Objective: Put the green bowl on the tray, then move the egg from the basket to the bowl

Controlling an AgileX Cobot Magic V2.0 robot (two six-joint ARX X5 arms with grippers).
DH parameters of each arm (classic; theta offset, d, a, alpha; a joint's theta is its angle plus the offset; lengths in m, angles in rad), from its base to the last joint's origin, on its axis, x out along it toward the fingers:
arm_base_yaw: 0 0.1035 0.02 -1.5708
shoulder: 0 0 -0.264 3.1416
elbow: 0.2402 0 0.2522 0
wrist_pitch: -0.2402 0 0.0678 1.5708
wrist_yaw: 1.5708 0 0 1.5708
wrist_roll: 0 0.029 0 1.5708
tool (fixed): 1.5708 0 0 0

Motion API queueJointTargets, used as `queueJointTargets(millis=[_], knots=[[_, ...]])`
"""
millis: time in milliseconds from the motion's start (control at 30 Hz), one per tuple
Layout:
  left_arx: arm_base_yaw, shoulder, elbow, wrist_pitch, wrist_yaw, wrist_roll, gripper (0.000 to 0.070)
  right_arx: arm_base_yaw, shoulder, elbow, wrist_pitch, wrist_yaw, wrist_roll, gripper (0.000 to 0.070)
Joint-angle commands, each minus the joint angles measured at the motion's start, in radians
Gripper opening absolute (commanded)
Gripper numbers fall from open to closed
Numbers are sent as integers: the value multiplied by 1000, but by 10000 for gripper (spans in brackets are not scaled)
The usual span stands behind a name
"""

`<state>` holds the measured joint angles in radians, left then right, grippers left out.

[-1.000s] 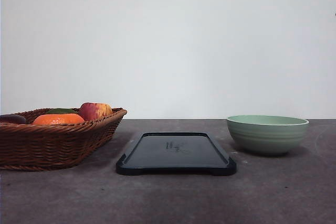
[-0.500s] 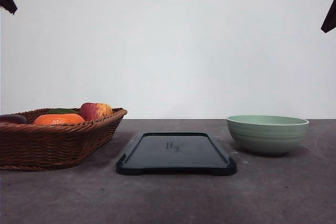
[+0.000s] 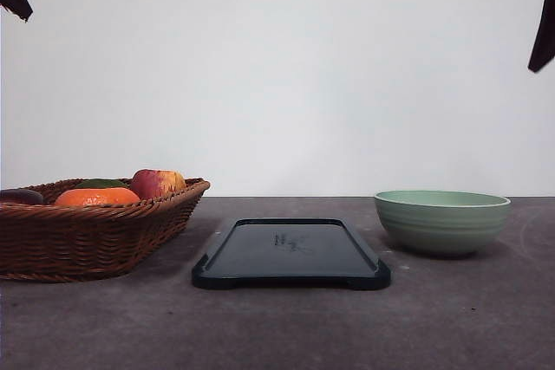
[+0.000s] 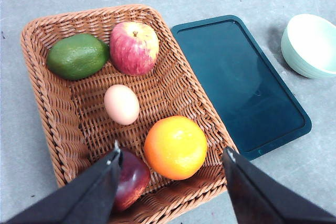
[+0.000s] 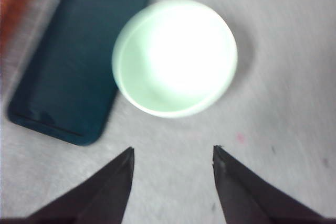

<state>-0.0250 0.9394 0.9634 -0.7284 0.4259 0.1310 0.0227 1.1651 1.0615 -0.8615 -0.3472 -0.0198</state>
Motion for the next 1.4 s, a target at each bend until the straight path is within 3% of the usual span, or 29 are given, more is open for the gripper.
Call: queueJointTargets(millis=[0,400,900,967,1133,1267,1367], knots=[[-3,4,27,11,10,11,391,1,60,61,-28,21,41,296],[-3,4,27,11,10,10,391,1,386,299,-77,42,35,296],[-3,4,27,11,10,10,391,2,653,330,8,63,12,294],[-3,4,27,11,10,10,391,2,673,330,21,62,12,255],[-3,4,27,11,10,10,391,6,705,330,27,60,9,0],[-3,4,27,11,10,10,391,8,706,338,15,61,9,0],[-3,4,27,11,10,10,391,11,705,391,-71,61,9,0]])
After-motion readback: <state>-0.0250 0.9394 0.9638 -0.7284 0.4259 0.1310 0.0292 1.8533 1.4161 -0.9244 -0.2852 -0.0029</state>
